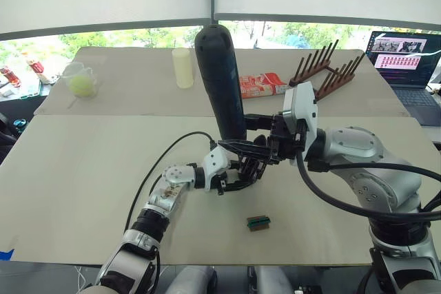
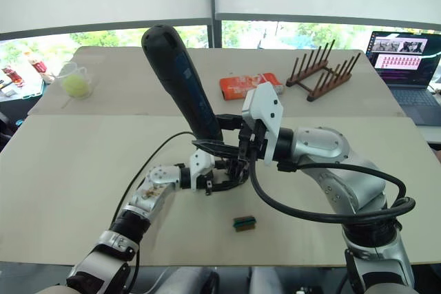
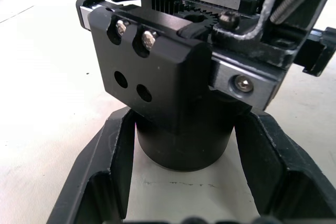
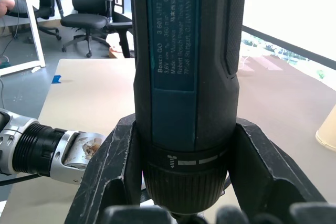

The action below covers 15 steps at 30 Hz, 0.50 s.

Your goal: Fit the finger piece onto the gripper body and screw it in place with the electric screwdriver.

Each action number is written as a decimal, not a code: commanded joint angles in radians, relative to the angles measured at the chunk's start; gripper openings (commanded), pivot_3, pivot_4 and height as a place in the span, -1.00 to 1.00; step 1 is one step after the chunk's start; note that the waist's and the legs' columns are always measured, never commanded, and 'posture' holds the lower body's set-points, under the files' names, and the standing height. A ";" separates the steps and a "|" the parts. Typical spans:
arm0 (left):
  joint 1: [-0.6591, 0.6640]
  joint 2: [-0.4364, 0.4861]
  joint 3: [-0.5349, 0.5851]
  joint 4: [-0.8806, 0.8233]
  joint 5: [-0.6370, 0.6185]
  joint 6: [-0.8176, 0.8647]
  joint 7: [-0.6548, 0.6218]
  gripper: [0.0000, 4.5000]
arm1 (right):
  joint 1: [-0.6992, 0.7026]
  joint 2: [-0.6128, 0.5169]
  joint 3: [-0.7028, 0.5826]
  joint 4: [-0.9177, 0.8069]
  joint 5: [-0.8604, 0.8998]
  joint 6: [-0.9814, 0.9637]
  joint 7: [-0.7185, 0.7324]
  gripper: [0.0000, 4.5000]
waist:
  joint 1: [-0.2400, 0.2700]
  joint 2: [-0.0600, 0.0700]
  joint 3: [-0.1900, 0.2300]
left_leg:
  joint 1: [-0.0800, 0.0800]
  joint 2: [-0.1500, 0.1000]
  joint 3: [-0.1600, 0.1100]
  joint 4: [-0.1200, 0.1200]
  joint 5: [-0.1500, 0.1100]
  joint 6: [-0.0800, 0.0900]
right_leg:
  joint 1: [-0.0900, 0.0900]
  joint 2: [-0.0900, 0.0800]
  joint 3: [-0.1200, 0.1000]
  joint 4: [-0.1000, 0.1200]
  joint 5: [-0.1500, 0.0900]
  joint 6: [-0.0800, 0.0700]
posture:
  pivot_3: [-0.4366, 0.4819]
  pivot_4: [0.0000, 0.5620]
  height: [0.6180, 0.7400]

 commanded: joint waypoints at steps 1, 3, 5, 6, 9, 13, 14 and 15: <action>-0.011 -0.012 0.000 -0.010 -0.008 -0.002 0.010 0.02 | -0.014 0.005 -0.051 -0.033 0.024 -0.012 -0.004 -0.16 | 0.000 0.000 0.000 | 0.000 0.000 0.000 0.000 0.000 0.000 | 0.000 0.000 0.000 0.000 0.000 0.000 | -0.05 -0.47 1.00; -0.011 -0.013 0.000 -0.010 -0.009 -0.002 0.009 0.02 | -0.013 0.003 -0.051 -0.033 0.025 -0.011 -0.004 -0.16 | 0.000 0.000 0.000 | 0.000 0.000 0.000 0.000 0.000 0.000 | 0.000 0.000 0.000 0.000 0.000 0.000 | -0.05 -0.47 1.00; -0.012 -0.013 0.001 -0.011 -0.009 -0.002 0.010 0.02 | -0.014 0.003 -0.052 -0.033 0.026 -0.009 -0.004 -0.16 | 0.000 0.000 0.000 | 0.000 0.000 0.000 0.000 0.000 0.000 | 0.000 0.000 0.000 0.000 0.000 0.000 | -0.05 -0.47 1.00; -0.012 -0.013 0.001 -0.011 -0.009 -0.001 0.010 0.02 | -0.015 0.003 -0.052 -0.033 0.026 -0.008 -0.005 -0.16 | 0.000 0.000 0.000 | 0.000 0.000 0.000 0.000 0.000 0.000 | 0.000 0.000 0.000 0.000 0.000 0.000 | -0.05 -0.47 1.00; -0.013 -0.014 0.001 -0.012 -0.009 -0.001 0.011 0.02 | -0.018 0.008 -0.057 -0.036 0.041 0.000 -0.009 -0.16 | 0.000 0.000 0.000 | 0.000 0.000 0.000 0.000 0.000 0.000 | 0.000 0.000 0.000 0.000 0.000 0.000 | -0.05 -0.47 1.00; -0.014 -0.014 0.001 -0.011 -0.009 -0.001 0.012 0.02 | -0.021 0.019 -0.069 -0.050 0.078 0.019 -0.020 -0.16 | 0.000 0.000 0.000 | 0.000 0.000 0.000 0.000 0.000 0.000 | 0.000 0.000 0.000 0.000 0.000 0.000 | -0.05 -0.47 1.00; -0.014 -0.014 0.001 -0.010 -0.009 -0.001 0.012 0.02 | -0.021 0.019 -0.070 -0.052 0.083 0.022 -0.022 -0.16 | 0.000 0.000 0.000 | 0.000 0.000 0.000 0.000 0.000 0.000 | 0.000 0.000 0.000 0.000 0.000 0.000 | -0.05 -0.47 1.00; -0.015 -0.014 0.001 -0.009 -0.009 -0.001 0.012 0.02 | -0.021 0.020 -0.070 -0.053 0.084 0.022 -0.022 -0.16 | 0.000 0.000 0.000 | 0.000 0.000 0.000 0.000 0.000 0.000 | 0.000 0.000 0.000 0.000 0.000 0.000 | -0.05 -0.47 1.00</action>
